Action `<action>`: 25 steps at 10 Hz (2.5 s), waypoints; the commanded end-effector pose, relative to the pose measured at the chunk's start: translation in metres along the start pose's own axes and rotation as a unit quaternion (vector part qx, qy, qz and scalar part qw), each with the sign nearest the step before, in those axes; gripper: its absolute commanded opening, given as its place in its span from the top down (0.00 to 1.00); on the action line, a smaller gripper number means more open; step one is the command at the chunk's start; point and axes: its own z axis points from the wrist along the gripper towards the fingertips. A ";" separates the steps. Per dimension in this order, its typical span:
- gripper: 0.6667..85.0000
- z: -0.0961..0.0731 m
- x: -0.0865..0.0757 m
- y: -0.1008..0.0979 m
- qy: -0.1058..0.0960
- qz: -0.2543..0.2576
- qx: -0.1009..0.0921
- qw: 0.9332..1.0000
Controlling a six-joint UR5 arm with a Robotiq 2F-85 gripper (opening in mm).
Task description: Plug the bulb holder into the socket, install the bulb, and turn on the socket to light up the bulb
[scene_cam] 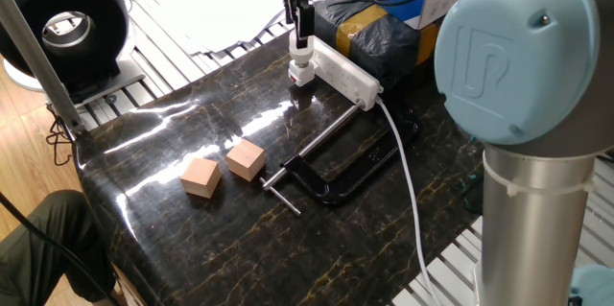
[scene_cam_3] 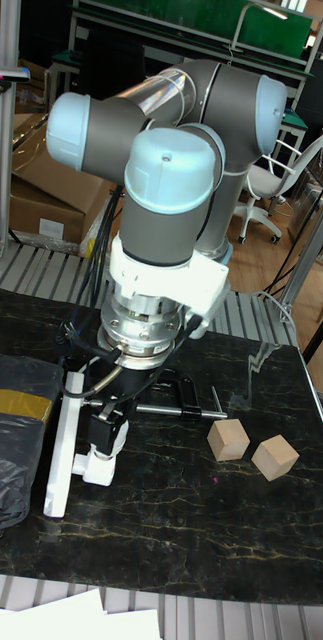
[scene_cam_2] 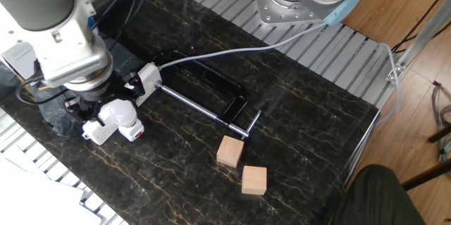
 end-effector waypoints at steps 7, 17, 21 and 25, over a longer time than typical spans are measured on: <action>0.41 -0.001 0.008 0.001 -0.007 -0.065 0.021 0.998; 0.69 0.003 0.001 0.012 -0.009 0.081 -0.014 0.997; 0.80 -0.001 -0.006 0.017 -0.004 0.192 -0.033 0.981; 0.81 0.000 -0.006 0.013 -0.003 0.267 -0.029 0.963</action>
